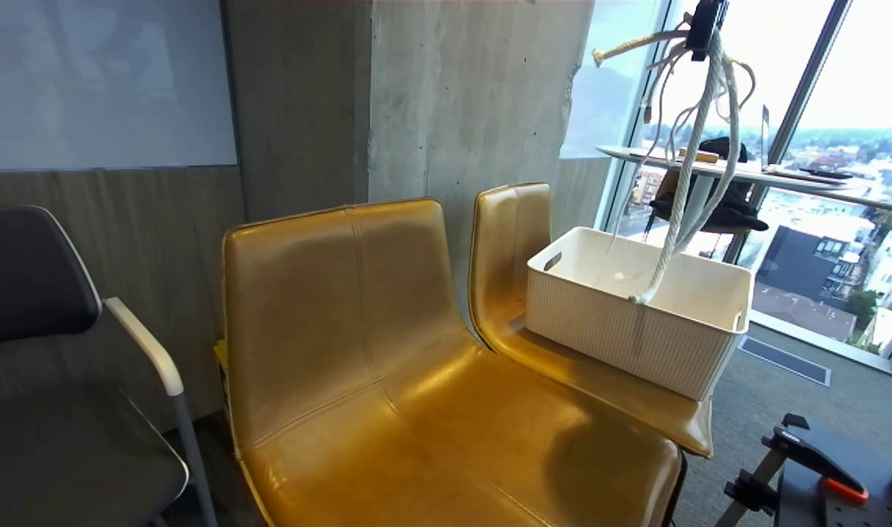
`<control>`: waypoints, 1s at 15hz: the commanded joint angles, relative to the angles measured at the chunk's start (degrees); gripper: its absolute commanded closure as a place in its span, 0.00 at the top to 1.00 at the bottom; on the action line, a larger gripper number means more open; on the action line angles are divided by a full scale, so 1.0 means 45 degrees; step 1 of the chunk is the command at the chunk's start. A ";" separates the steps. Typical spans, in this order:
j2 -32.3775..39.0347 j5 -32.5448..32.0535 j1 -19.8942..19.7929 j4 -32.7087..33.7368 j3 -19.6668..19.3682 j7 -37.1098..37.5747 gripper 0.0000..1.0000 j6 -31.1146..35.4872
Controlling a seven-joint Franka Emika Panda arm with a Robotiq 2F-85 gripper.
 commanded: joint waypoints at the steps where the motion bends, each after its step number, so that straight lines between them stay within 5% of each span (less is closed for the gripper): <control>1: 0.0318 0.0300 -0.0066 -0.0630 0.0187 -0.0076 0.00 0.0766; 8: -0.0315 0.0406 -0.0001 -0.5221 0.0409 -0.0044 0.00 0.4284; 9: -0.0496 0.0374 0.0015 -0.6044 0.0402 0.0005 0.25 0.4795; 11: -0.0728 0.0363 0.0033 -0.7360 0.0403 0.0010 0.31 0.5555; 15: -0.1413 0.0300 0.0079 -0.9932 0.0447 0.0059 0.61 0.6813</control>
